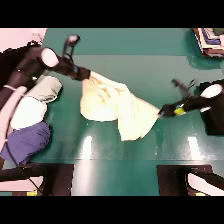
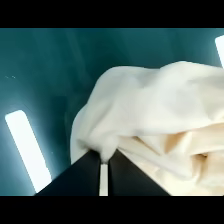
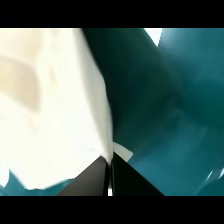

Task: Fold the shirts.

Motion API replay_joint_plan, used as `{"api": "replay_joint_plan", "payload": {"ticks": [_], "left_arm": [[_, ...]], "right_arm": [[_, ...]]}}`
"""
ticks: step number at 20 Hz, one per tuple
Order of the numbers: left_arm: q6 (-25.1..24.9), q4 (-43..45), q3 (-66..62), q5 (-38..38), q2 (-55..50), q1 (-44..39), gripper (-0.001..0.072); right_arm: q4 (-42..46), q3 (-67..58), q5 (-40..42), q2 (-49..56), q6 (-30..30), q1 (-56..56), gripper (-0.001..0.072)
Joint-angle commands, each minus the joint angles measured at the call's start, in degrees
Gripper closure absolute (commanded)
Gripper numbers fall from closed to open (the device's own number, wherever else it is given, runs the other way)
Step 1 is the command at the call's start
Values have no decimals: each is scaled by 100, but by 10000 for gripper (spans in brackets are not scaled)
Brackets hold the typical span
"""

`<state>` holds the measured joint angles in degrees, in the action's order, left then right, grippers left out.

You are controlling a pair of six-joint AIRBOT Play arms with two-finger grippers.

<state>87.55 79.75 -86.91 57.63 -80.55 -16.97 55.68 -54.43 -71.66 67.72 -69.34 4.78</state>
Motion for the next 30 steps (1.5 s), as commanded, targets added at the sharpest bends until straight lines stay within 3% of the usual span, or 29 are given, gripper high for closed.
{"api": "replay_joint_plan", "payload": {"ticks": [1, 8, 13, 16, 19, 21, 24, 26, 30], "left_arm": [[-372, 776, -697, 317, 949, -2, 680], [-557, 680, -1696, 435, 2656, -2, 679], [-553, 474, -1764, 1506, 2909, -2, 680], [-551, 354, -1091, 2247, 2605, -2, 680], [-553, -4, 533, 2409, 2404, -2, 680], [-809, -299, 1799, 2087, 2365, -2, 679], [-997, -81, 3272, 723, 2365, 0, 679], [-977, 90, 3453, -61, 2238, 0, 679], [-883, 127, 2909, -914, 1904, 0, 679]], "right_arm": [[0, -1270, -31, -743, 13, -647, 697], [0, -3394, -92, -1567, 15, -1491, 697], [-20, -4315, -660, -1388, -133, -1753, 698], [-2, -4072, -933, -1075, -258, -1419, 698], [332, -2997, -1123, -859, -352, -844, 698], [850, -2153, -944, -754, -442, -555, 698], [925, -1285, -498, -448, -492, -476, 698], [844, -1132, -177, -144, -529, -479, 697], [837, -1582, -57, 391, -573, -466, 698]]}}
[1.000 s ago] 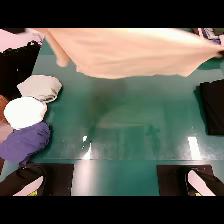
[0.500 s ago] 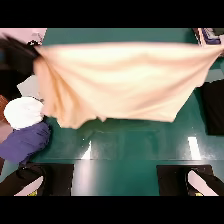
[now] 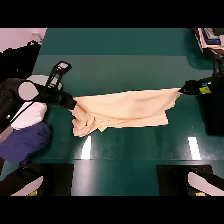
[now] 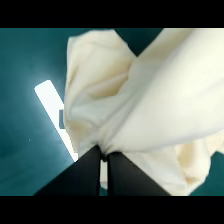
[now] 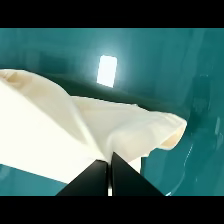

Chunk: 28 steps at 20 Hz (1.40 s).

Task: Fold the shirts.

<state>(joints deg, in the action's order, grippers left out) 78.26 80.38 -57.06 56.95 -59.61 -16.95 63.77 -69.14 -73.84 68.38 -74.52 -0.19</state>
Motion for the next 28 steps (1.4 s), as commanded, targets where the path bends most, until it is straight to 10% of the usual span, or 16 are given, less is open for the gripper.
{"api": "replay_joint_plan", "payload": {"ticks": [1, 17, 28], "left_arm": [[94, 96, -236, -905, -216, -2, 679], [584, -129, -5855, 3543, 726, -4, 679], [229, -116, -2730, 2194, -796, -2, 680]], "right_arm": [[31, -247, 168, 358, -55, 31, 698], [1102, -2396, -177, -2420, -179, 13, 698], [1224, -2398, -1753, 476, -625, 197, 697]]}}
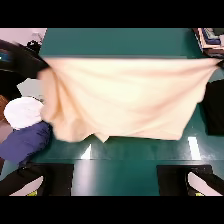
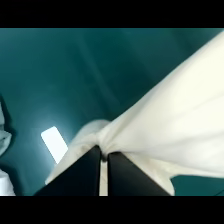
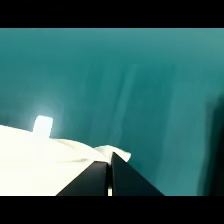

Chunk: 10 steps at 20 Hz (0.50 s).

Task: Fold the shirts.

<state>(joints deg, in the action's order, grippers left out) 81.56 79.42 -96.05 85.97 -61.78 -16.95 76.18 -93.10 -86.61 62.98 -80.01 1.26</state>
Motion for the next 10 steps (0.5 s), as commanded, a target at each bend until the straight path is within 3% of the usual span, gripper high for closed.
{"api": "replay_joint_plan", "payload": {"ticks": [1, 6, 10], "left_arm": [[-105, -7, 1593, -1187, -953, -2, 680], [-289, 256, 1644, -2986, -2942, -2, 679], [-245, 273, 868, -3974, -3499, -2, 679]], "right_arm": [[-15, 0, -520, 1473, -74, 52, 697], [-24, -7, -52, 3272, -31, 52, 696], [-22, -4, 555, 3587, -33, 28, 696]]}}
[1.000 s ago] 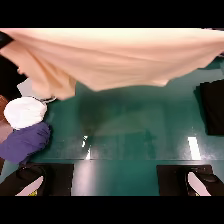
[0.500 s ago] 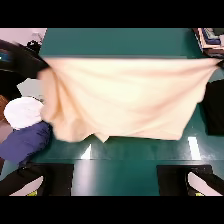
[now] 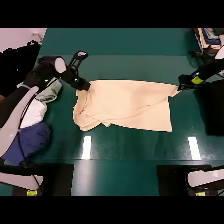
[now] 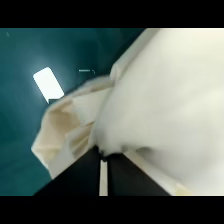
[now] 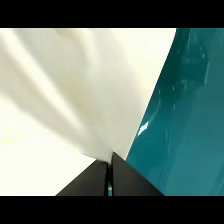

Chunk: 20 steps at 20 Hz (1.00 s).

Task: Fold the shirts.

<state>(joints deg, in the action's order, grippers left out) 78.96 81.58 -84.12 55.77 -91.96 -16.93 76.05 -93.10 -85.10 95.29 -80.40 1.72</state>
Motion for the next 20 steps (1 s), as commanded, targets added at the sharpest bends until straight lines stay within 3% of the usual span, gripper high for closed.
{"api": "replay_joint_plan", "payload": {"ticks": [1, 3, 4, 5, 6, 7, 10, 13, 20], "left_arm": [[39, 57, -448, -1209, -481, -4, 678], [136, 52, -680, -1283, -481, 72, 673], [254, 48, -774, -1180, -481, 125, 461], [463, 48, -872, -984, -481, 223, 253], [577, 46, -979, -675, -481, 350, 251], [634, 46, -1115, -284, -479, 501, 251], [614, 20, -1449, 1150, -382, 1043, 250], [612, -398, -1220, 1963, -103, 1628, 251], [87, -1008, 1751, 1464, 918, 1982, 251]], "right_arm": [[-11, -9, 557, 348, 4, -44, 696], [-160, -9, 758, 343, 4, -83, 694], [-321, -11, 761, 343, 7, -149, 680], [-568, -9, 758, 343, 9, -216, 522], [-876, -11, 763, 343, 7, -310, 322], [-1209, -11, 741, 341, 11, -417, 296], [-2100, 0, 323, 267, 232, -780, 298], [-2087, 20, -120, -44, 398, -970, 302], [-2061, 1615, 160, -1655, 612, -1224, 302]]}}
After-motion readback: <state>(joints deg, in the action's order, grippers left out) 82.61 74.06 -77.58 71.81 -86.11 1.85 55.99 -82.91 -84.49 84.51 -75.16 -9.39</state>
